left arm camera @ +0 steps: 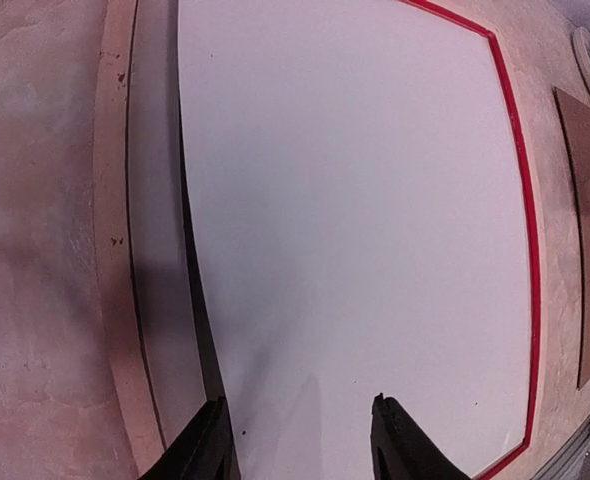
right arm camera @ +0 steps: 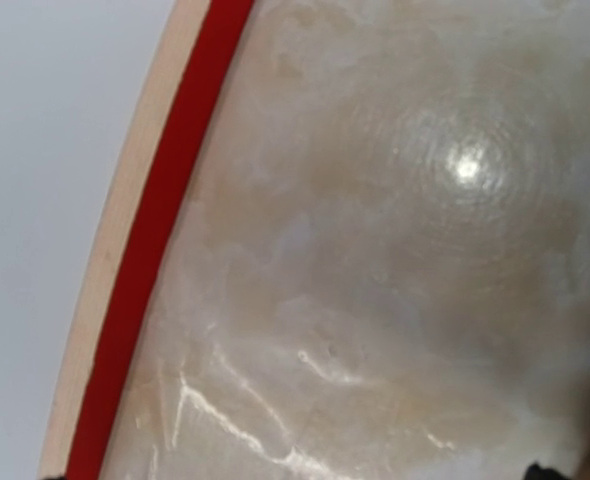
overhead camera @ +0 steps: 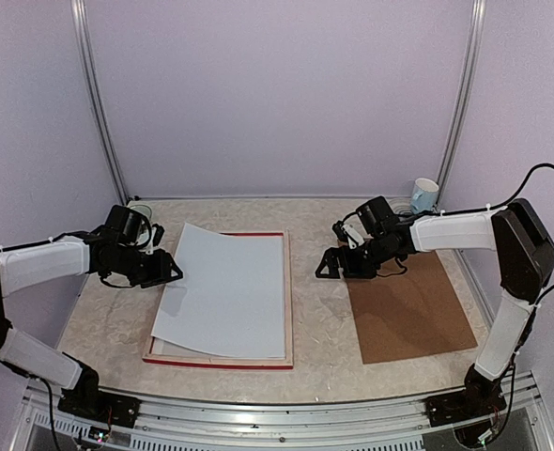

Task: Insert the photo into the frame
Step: Place the photo on the mat board.

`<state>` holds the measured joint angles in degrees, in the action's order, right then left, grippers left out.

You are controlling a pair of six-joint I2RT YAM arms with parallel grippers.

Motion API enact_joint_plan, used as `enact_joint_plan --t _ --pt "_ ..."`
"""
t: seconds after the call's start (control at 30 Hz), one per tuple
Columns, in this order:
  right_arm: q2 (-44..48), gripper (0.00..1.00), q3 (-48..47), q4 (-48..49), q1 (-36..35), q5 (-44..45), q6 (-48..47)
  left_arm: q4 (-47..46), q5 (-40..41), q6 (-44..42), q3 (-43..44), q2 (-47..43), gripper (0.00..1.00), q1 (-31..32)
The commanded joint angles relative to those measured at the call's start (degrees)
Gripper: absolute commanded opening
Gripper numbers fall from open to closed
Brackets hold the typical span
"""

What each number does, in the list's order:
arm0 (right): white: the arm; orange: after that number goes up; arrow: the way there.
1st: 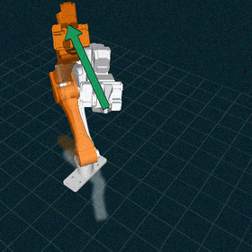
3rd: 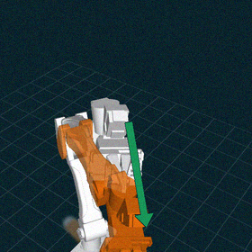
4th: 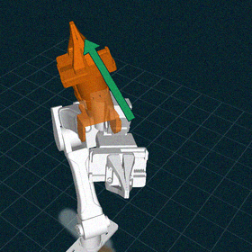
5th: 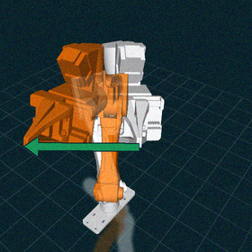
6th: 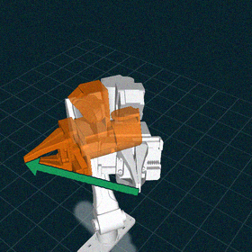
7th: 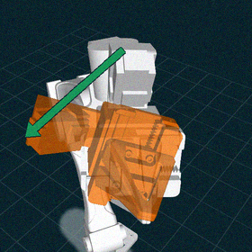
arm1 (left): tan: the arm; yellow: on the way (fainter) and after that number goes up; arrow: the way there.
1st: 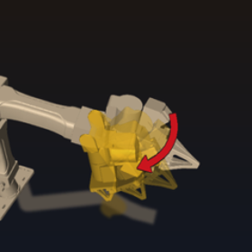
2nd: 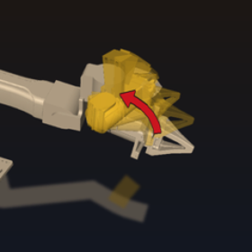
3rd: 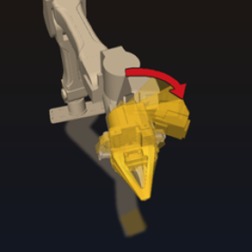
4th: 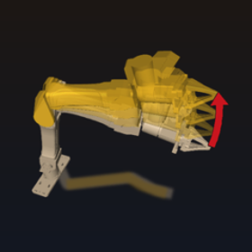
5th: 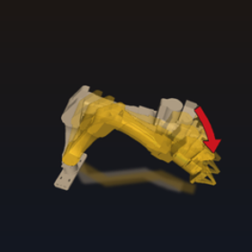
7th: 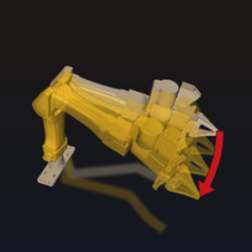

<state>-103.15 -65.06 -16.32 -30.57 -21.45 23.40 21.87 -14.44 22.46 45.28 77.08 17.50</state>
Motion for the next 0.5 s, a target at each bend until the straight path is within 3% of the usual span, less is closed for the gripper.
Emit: enact_joint_plan --t 0.0,0.47 --pt "0.96 0.99 0.33 1.01 0.51 -0.35 -0.02 1.07 1.58 -0.75 1.85 -1.92 0.5 0.31" --pt "0.85 0.99 0.42 1.11 0.51 -0.52 0.06 1.53 2.78 -0.58 1.94 -2.68 0.68 0.36"
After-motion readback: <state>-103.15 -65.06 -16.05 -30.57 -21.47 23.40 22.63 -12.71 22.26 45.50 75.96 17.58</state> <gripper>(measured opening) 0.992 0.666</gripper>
